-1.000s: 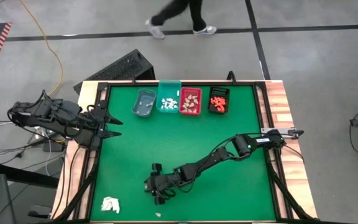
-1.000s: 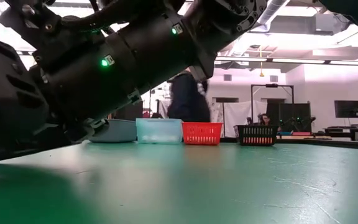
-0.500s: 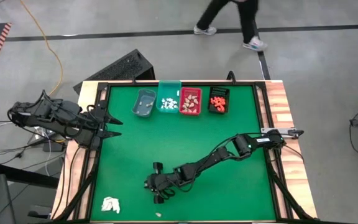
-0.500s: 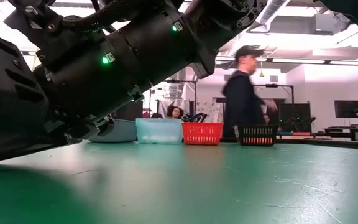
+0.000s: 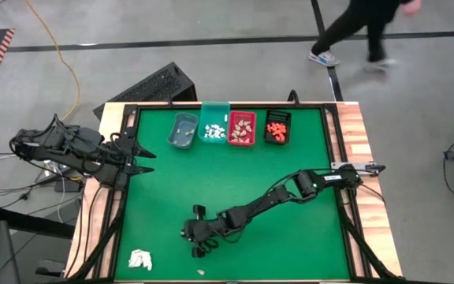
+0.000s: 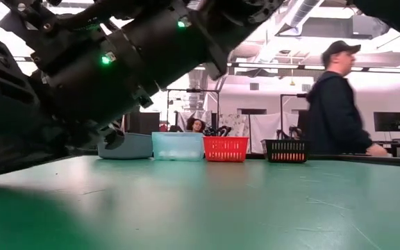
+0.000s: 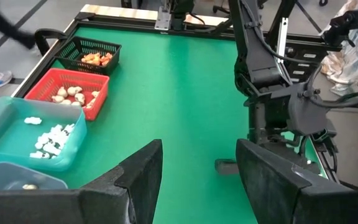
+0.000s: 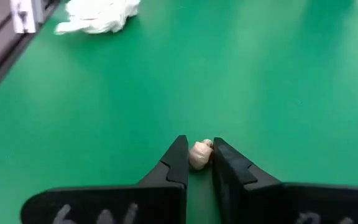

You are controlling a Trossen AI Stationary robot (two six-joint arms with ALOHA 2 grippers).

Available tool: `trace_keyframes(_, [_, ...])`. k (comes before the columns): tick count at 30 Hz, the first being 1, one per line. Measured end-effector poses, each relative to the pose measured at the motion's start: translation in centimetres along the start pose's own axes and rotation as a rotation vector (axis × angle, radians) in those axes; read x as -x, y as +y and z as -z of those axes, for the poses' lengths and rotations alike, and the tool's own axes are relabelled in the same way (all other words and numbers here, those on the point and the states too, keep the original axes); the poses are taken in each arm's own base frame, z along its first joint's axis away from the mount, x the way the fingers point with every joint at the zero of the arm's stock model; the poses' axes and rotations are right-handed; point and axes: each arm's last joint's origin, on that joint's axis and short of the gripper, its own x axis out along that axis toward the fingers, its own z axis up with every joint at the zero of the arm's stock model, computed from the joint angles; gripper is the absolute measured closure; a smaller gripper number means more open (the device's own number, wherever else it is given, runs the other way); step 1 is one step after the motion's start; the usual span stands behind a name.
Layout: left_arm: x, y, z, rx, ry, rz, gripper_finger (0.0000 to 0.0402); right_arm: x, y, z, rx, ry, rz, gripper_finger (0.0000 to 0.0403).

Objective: Sort Halloween decoration
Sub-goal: Put the white skull toy into the blue bin

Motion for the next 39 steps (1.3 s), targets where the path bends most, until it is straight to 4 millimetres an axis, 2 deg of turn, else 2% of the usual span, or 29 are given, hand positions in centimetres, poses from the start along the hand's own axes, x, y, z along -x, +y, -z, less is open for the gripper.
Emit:
trace_keyframes(5, [0.3,0.1,0.0,0.029,-0.010,0.002,0.0207,0.2,-2.2,-3.2,0.049,-0.023,0.043,0.0348])
trace_keyframes(9, [1.1,0.2,0.1,0.054,-0.041,0.009,0.0207,0.7,-5.1,-6.2,0.101,-0.043,0.092,0.0348])
trace_keyframes(12, [2.0,0.5,0.2,0.068,-0.079,0.001,0.0207,1.4,-7.9,-8.3,0.156,-0.033,0.142,0.0348])
trace_keyframes(17, [3.4,1.0,0.4,0.099,-0.144,-0.053,0.0207,2.7,-14.3,-10.9,0.189,-0.033,0.246,0.0348])
trace_keyframes(25, [3.8,1.3,0.5,0.072,-0.164,-0.107,0.0207,4.6,-25.4,-12.3,0.090,-0.061,0.418,0.0348])
trace_keyframes(30, [3.7,1.3,0.5,0.066,-0.160,-0.109,0.0207,6.0,-30.9,-11.9,-0.061,-0.064,0.460,0.0348])
trace_keyframes(33, [3.7,1.3,0.5,0.058,-0.161,-0.118,0.0207,6.5,-32.5,-11.7,-0.088,-0.061,0.387,0.0348])
trace_keyframes(36, [3.7,1.3,0.5,0.055,-0.161,-0.121,0.0207,6.6,-32.8,-11.6,-0.063,-0.053,0.342,0.0341])
trace_keyframes(39, [3.7,1.3,0.5,0.056,-0.162,-0.126,0.0207,6.6,-32.7,-11.6,-0.033,-0.046,0.333,0.0317])
